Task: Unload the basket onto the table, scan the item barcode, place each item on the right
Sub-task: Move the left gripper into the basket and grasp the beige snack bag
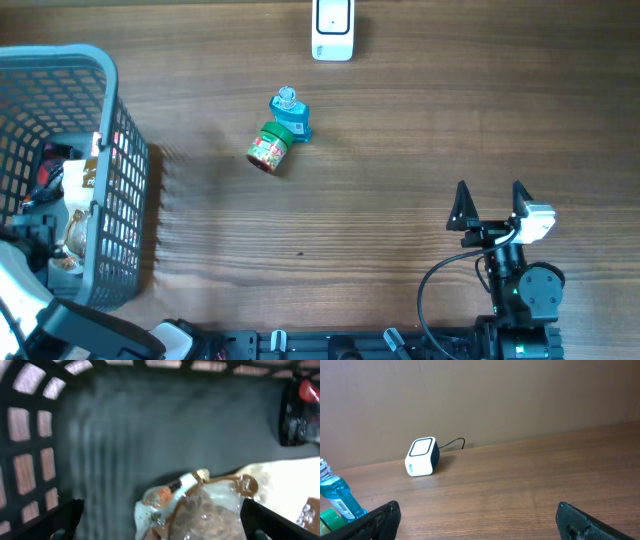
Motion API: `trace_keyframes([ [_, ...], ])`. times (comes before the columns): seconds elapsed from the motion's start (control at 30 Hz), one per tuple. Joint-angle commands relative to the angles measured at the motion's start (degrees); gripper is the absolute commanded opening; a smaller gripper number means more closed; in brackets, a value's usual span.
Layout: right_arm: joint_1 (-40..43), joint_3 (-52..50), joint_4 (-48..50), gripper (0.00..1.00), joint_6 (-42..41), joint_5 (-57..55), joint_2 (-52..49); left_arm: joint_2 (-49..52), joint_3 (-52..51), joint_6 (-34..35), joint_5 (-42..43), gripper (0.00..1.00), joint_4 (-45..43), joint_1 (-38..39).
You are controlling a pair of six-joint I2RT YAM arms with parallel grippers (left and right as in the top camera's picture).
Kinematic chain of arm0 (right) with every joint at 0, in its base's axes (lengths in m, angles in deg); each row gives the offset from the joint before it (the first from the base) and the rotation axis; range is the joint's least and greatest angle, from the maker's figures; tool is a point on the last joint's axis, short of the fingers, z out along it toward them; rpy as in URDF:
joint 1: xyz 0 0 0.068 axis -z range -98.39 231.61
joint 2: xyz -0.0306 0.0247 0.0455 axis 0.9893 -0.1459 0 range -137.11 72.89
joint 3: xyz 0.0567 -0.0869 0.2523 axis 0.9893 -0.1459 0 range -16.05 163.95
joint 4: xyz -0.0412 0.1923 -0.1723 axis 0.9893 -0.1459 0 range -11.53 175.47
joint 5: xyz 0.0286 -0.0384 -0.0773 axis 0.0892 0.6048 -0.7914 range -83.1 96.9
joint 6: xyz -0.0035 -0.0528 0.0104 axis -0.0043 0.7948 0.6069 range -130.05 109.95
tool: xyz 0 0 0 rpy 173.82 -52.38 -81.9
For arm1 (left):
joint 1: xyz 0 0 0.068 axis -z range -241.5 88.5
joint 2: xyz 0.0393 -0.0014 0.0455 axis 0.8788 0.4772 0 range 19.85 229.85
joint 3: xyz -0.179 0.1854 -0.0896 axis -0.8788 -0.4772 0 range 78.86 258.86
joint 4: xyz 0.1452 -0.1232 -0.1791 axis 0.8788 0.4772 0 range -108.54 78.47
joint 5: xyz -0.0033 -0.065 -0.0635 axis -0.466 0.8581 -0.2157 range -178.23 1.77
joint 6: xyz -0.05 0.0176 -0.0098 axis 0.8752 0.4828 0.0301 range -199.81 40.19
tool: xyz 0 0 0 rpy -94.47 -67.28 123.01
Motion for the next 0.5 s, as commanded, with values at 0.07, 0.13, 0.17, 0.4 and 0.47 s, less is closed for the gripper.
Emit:
trace_keyframes([
  [0.07,-0.35,-0.07,0.13,1.0,0.66,0.55,0.31,0.31,-4.35,-3.26,0.52,1.0,-4.35,-0.48],
  [0.13,-0.35,-0.07,0.13,1.0,0.68,0.55,0.31,0.31,-6.67,-3.54,1.97,1.0,-7.15,-0.48],
  [0.17,-0.35,-0.07,0.13,0.99,0.66,0.55,0.31,0.31,-7.72,-4.79,3.32,1.0,-8.72,-0.48],
  [0.4,-0.35,-0.07,0.13,1.0,0.66,0.55,0.31,0.31,-10.95,-6.49,7.37,1.0,-14.69,-0.48],
  [0.47,-0.35,-0.07,0.13,1.0,0.68,0.55,0.31,0.31,-10.95,-6.51,9.2,1.0,-15.54,-0.48],
])
